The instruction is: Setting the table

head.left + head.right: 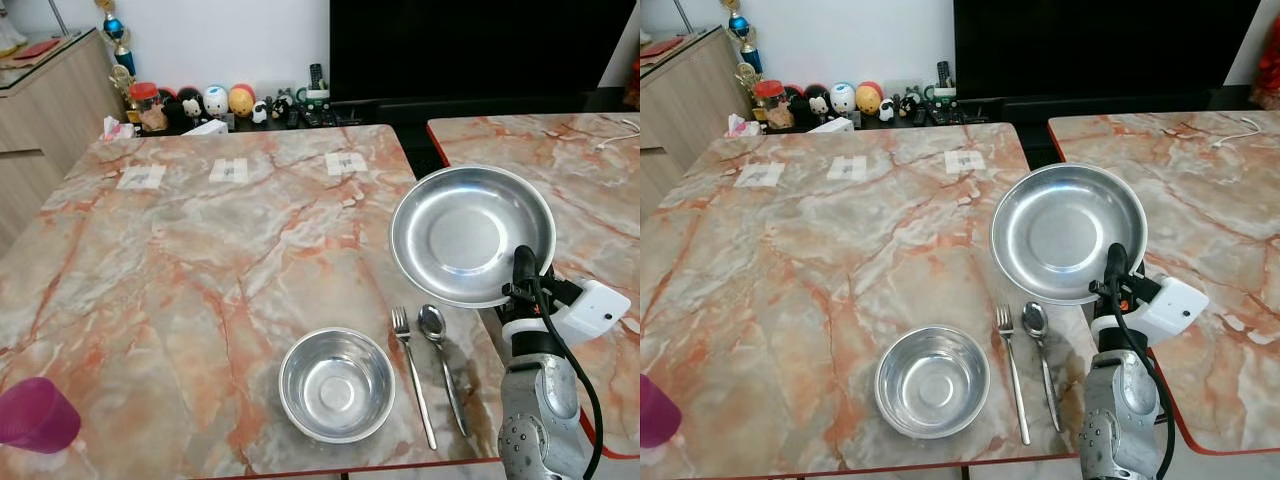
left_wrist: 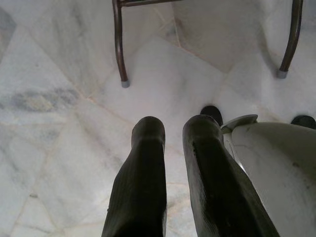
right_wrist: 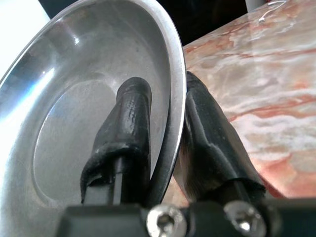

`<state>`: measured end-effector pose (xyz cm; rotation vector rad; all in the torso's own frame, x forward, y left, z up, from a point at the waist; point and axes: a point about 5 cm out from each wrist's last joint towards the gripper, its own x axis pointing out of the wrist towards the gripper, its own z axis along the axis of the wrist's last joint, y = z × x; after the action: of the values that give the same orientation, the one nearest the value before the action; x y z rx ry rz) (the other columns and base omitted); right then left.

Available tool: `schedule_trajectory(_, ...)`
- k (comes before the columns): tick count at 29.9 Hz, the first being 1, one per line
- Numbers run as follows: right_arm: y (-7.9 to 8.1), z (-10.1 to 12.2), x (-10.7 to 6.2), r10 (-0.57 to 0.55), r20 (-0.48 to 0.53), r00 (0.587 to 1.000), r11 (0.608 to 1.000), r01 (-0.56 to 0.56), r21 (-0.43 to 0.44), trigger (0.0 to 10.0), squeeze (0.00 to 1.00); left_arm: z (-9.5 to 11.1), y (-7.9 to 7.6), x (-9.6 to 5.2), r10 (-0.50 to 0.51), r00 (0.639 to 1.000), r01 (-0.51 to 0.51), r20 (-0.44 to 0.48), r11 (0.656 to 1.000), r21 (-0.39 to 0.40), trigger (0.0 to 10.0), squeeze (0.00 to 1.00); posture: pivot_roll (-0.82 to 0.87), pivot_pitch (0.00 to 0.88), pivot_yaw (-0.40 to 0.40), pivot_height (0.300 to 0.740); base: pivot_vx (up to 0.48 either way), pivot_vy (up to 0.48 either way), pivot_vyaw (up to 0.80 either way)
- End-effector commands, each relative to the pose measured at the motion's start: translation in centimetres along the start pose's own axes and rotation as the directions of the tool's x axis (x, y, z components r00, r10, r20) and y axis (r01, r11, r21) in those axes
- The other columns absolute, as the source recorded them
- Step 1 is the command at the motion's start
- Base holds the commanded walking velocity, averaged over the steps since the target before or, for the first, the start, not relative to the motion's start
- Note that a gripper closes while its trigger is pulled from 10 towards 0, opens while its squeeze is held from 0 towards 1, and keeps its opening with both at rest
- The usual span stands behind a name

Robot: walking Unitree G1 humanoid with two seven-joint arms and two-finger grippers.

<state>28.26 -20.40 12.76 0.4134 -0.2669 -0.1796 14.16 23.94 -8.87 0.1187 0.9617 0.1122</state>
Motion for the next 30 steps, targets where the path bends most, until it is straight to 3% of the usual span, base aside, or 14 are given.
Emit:
schedule_trajectory(1,-0.4,0.2,0.2,-0.010,0.006,1.000,1.000,0.010,0.000,10.0,0.00,-0.5,-0.1,-0.1,-0.001,1.000,0.000,-0.017,1.000,-0.009,10.0,0.00,-0.07,0.000,0.007,0.740,0.000,-0.480,0.00)
schedule_trajectory(19,-0.7,0.2,0.1,-0.021,0.006,1.000,1.000,0.021,0.001,10.0,0.00,-1.9,0.5,-0.6,0.010,0.998,-0.011,-0.061,1.000,-0.009,10.0,0.00,-0.07,0.000,0.011,0.740,0.000,-0.480,0.00)
schedule_trajectory(30,-0.9,0.2,0.0,-0.040,0.014,0.999,0.999,0.040,0.016,10.0,0.00,-1.8,0.7,-0.5,0.011,0.998,-0.011,-0.061,1.000,0.002,10.0,0.00,-0.08,0.000,0.023,0.740,0.000,-0.480,0.00)
